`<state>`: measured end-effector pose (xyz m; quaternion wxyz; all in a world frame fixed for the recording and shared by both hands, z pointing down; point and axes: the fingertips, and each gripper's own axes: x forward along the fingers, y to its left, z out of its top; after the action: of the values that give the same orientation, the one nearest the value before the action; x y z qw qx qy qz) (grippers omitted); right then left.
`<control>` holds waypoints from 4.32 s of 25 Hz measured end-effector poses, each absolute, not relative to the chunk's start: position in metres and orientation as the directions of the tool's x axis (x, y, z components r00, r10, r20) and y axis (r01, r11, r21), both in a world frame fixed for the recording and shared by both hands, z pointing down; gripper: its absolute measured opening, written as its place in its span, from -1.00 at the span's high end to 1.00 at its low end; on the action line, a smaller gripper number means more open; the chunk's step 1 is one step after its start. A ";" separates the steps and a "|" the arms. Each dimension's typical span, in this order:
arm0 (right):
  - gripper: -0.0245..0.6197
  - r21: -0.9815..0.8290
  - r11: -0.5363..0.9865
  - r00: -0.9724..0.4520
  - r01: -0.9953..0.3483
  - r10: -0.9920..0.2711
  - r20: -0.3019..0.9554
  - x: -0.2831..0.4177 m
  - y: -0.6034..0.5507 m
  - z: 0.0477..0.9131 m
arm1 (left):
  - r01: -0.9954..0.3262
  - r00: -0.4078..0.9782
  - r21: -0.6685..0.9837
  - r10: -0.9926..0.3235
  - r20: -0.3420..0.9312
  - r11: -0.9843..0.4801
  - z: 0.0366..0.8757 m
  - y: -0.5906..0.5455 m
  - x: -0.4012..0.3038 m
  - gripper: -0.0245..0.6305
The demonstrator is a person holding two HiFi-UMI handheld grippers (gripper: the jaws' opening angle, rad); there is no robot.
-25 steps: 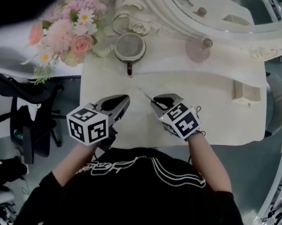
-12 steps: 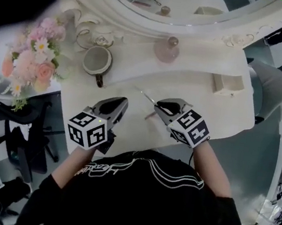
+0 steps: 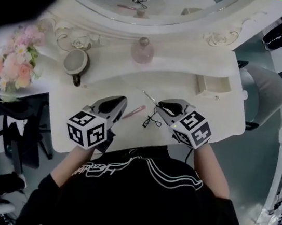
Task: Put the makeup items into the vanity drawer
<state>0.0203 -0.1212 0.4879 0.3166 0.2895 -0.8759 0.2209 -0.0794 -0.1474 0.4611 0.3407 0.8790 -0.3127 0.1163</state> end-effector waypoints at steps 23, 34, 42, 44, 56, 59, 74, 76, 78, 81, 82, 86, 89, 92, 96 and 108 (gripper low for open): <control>0.74 -0.074 0.791 -0.608 -0.607 -0.402 0.685 0.217 -0.113 0.454 | -0.654 0.753 0.500 -0.553 0.357 -0.567 0.430 -0.129 0.093 0.85; 0.74 0.006 0.796 -0.531 -0.605 -0.409 0.742 0.273 -0.139 0.468 | -0.667 0.740 0.500 -0.567 0.362 -0.552 0.437 -0.135 0.109 0.85; 0.74 0.090 0.817 -0.441 -0.570 -0.397 0.805 0.301 -0.163 0.491 | -0.677 0.729 0.513 -0.579 0.365 -0.528 0.448 -0.140 0.110 0.85; 0.74 0.114 0.832 -0.408 -0.543 -0.380 0.830 0.308 -0.170 0.497 | -0.681 0.725 0.514 -0.582 0.369 -0.522 0.450 -0.142 0.109 0.85; 0.73 0.057 0.883 -0.358 -0.466 -0.247 0.900 0.312 -0.192 0.525 | -0.701 0.702 0.521 -0.600 0.384 -0.487 0.461 -0.153 0.096 0.85; 0.73 0.031 0.880 -0.381 -0.474 -0.237 0.894 0.311 -0.193 0.525 | -0.705 0.697 0.523 -0.603 0.388 -0.478 0.463 -0.154 0.094 0.85; 0.23 -0.005 0.887 -0.583 -0.462 -0.300 0.755 0.266 -0.167 0.478 | -0.713 0.682 0.531 -0.630 0.371 -0.459 0.460 -0.155 0.074 0.85; 0.17 0.011 0.890 -0.626 -0.456 -0.330 0.707 0.250 -0.163 0.466 | -0.718 0.677 0.525 -0.636 0.371 -0.457 0.457 -0.153 0.067 0.85; 0.15 0.012 0.896 -0.654 -0.443 -0.332 0.680 0.234 -0.158 0.460 | -0.724 0.669 0.519 -0.643 0.372 -0.454 0.453 -0.149 0.058 0.85; 0.14 0.009 0.913 -0.678 -0.409 -0.310 0.667 0.206 -0.147 0.457 | -0.737 0.655 0.511 -0.652 0.382 -0.441 0.449 -0.141 0.039 0.85; 0.14 0.004 0.917 -0.685 -0.398 -0.300 0.663 0.196 -0.143 0.457 | -0.741 0.650 0.509 -0.655 0.385 -0.437 0.447 -0.138 0.033 0.85; 0.14 -0.028 0.930 -0.698 -0.368 -0.256 0.669 0.156 -0.125 0.464 | -0.754 0.635 0.506 -0.663 0.397 -0.419 0.442 -0.125 0.003 0.85; 0.14 -0.062 0.932 -0.707 -0.357 -0.226 0.670 0.127 -0.110 0.471 | -0.763 0.623 0.503 -0.670 0.405 -0.405 0.438 -0.117 -0.021 0.85; 0.14 -0.099 0.929 -0.712 -0.357 -0.202 0.672 0.103 -0.093 0.481 | -0.768 0.615 0.503 -0.674 0.409 -0.395 0.434 -0.107 -0.041 0.85; 0.14 -0.126 0.925 -0.706 -0.360 -0.181 0.685 0.078 -0.072 0.495 | -0.772 0.609 0.507 -0.676 0.415 -0.385 0.435 -0.090 -0.065 0.85; 0.17 -0.141 0.893 -0.646 -0.427 -0.192 0.739 0.027 -0.040 0.548 | -0.767 0.605 0.522 -0.691 0.395 -0.373 0.450 -0.053 -0.117 0.85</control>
<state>0.0271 -0.0398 0.5483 0.3837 0.1730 -0.8941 0.1529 -0.1169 -0.0525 0.4497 0.3450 0.8266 -0.4412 0.0549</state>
